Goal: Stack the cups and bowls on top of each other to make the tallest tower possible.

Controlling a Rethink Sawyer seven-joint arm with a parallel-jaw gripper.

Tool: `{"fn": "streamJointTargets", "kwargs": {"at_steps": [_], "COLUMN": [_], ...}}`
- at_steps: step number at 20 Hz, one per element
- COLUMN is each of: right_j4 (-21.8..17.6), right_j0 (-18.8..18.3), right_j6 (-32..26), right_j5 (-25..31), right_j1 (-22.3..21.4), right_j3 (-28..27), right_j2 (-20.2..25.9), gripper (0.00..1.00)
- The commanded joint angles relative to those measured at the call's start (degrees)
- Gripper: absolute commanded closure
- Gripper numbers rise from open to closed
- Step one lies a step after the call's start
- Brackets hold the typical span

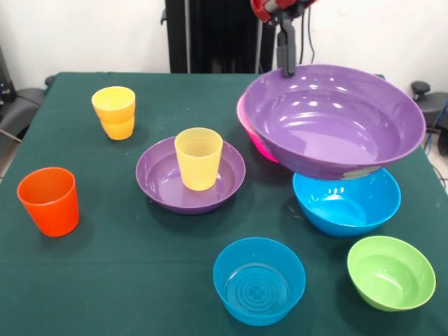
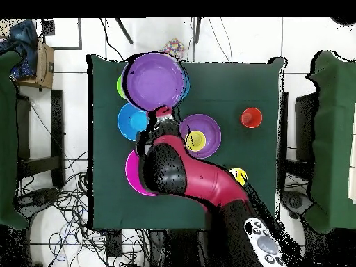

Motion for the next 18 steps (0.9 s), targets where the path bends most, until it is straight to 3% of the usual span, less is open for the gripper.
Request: {"fn": "streamJointTargets", "kwargs": {"at_steps": [1, 7, 13, 18], "right_j4": [-1.3, -1.3, -3.9, -5.1], "right_j0": [-2.4, -2.6, -6.2, -6.6], "right_j6": [5.3, 3.4, 3.0, 2.9], "right_j5": [3.8, 6.2, 4.4, 3.1], "right_j1": [0.0, 0.5, 1.3, 1.8], "right_j3": [1.0, 0.7, 1.8, 3.1], "right_j2": [1.8, 1.1, 4.0, 3.9], "gripper": [1.0, 1.0, 1.0, 1.0]}}
